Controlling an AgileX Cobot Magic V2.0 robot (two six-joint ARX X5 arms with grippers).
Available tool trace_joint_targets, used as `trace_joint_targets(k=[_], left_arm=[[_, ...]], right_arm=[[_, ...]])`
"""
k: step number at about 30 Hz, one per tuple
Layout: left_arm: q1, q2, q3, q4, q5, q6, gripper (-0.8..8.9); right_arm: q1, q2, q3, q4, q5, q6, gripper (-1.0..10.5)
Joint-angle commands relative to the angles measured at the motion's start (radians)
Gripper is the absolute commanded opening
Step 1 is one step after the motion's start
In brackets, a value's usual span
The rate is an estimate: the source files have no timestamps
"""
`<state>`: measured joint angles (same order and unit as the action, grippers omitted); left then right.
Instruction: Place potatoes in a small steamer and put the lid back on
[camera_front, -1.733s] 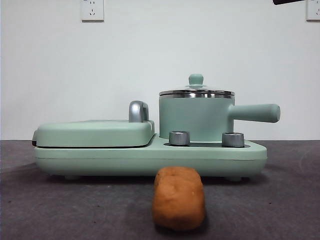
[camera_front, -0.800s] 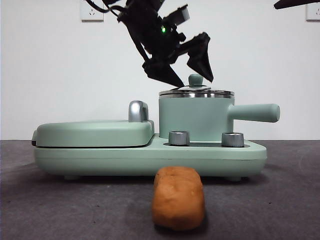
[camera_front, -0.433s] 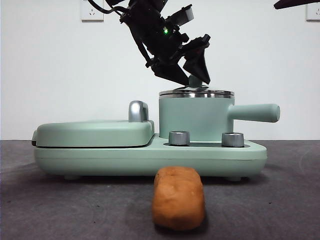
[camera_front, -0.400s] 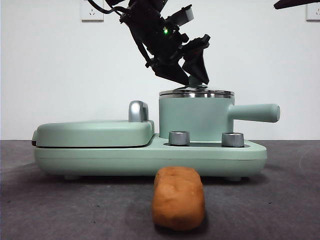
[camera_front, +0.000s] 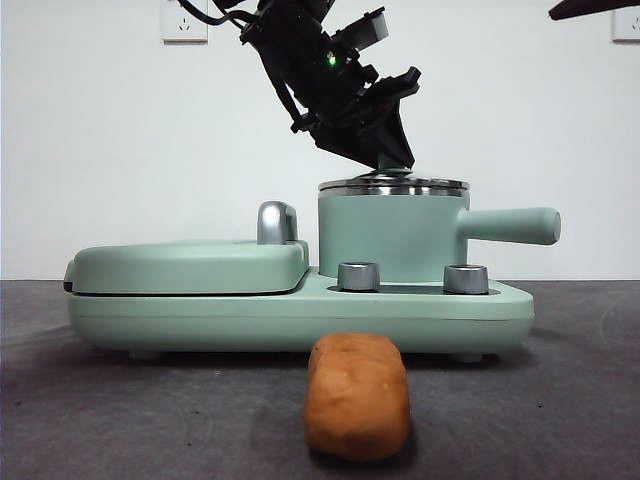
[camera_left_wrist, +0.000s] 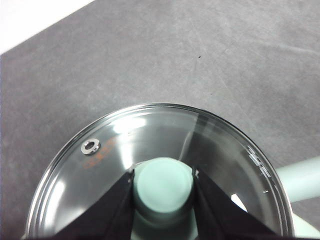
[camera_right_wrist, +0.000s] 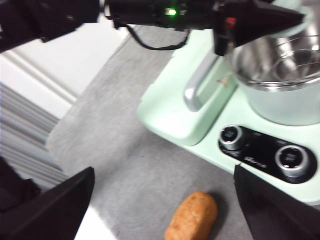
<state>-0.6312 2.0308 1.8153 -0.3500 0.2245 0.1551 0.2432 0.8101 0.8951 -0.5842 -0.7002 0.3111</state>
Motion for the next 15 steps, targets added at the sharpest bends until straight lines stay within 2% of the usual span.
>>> trace_joint_targets(k=[1,8,15], left_arm=[[-0.008,0.001,0.063,0.021,0.000,-0.029,0.19],[-0.001,-0.040,0.160,-0.043,0.000,-0.029,0.17],[0.040,-0.126,0.187,-0.135,0.000,-0.016,0.17]], right_arm=[[0.009,0.005,0.018,0.006,0.024,-0.004,4.4],[0.064,0.008,0.022,0.004,0.115,0.027,4.4],[0.211,0.058,0.023,-0.060,0.277,0.086,4.4]])
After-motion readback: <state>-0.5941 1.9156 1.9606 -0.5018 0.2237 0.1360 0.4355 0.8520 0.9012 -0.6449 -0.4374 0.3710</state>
